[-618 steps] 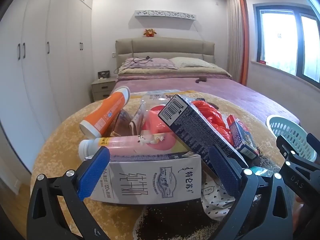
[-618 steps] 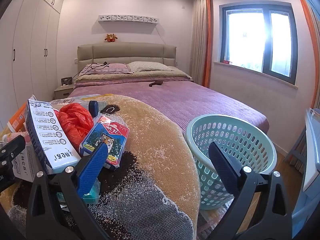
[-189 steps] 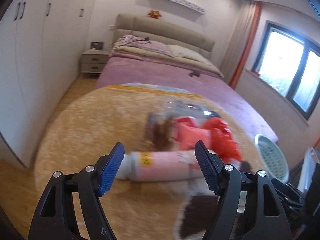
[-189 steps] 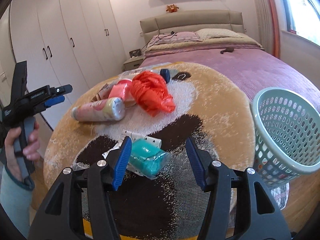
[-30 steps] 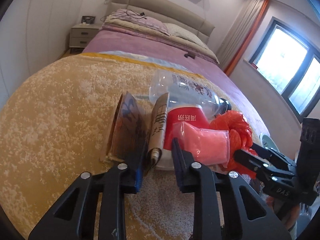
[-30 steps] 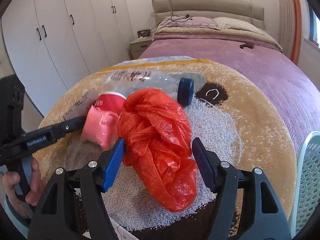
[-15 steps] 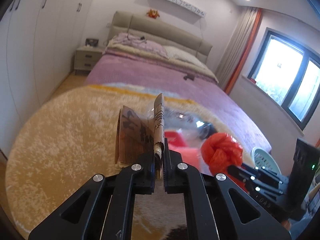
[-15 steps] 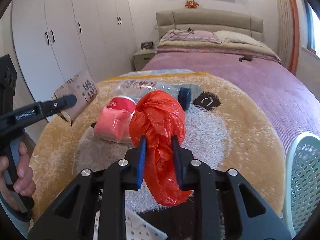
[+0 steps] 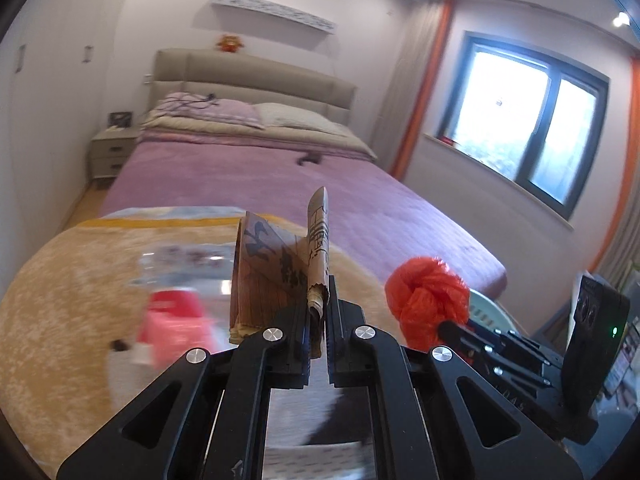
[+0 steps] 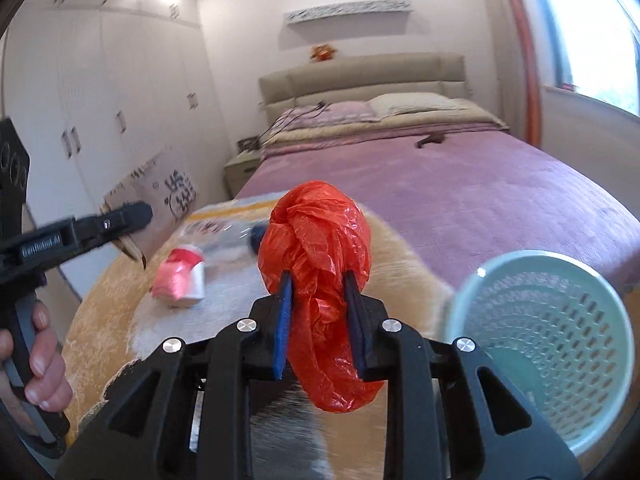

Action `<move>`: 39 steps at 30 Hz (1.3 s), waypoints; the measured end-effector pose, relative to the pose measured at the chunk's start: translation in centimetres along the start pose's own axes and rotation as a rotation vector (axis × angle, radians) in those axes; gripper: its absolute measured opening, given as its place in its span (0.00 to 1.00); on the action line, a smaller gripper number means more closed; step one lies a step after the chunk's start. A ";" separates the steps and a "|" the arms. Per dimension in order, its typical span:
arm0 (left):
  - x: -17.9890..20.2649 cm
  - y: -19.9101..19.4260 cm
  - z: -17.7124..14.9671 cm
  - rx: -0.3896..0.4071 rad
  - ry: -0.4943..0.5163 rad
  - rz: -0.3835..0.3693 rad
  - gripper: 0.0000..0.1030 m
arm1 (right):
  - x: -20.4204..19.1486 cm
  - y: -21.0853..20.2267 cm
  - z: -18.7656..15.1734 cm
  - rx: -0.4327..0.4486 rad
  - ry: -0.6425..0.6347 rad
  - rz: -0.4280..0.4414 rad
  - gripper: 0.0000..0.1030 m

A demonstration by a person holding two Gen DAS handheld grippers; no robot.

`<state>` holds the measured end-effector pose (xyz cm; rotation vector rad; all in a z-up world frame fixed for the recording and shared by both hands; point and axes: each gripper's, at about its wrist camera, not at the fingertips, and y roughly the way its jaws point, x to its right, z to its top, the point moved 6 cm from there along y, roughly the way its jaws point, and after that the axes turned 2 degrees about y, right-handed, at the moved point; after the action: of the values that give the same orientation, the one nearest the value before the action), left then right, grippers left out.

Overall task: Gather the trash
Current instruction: 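Carry the bag and paper cup over the teal basket and open both grippers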

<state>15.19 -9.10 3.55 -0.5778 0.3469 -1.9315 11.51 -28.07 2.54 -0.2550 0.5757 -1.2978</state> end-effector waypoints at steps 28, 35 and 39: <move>20.3 17.8 -5.8 -0.378 0.081 -0.369 0.04 | 22.9 -2.7 -3.5 -0.027 0.378 -0.358 0.21; 21.3 19.8 -7.8 -0.431 0.089 -0.355 0.05 | 23.7 -1.2 -4.8 -0.088 0.390 -0.378 0.28; 21.3 19.6 -7.5 -0.419 0.101 -0.339 0.38 | 24.3 -1.2 -5.3 -0.088 0.400 -0.392 0.49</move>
<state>18.97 -36.74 -7.19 -0.8557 0.7708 -2.2330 11.41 -50.83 -7.53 -0.1857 0.9574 -1.7217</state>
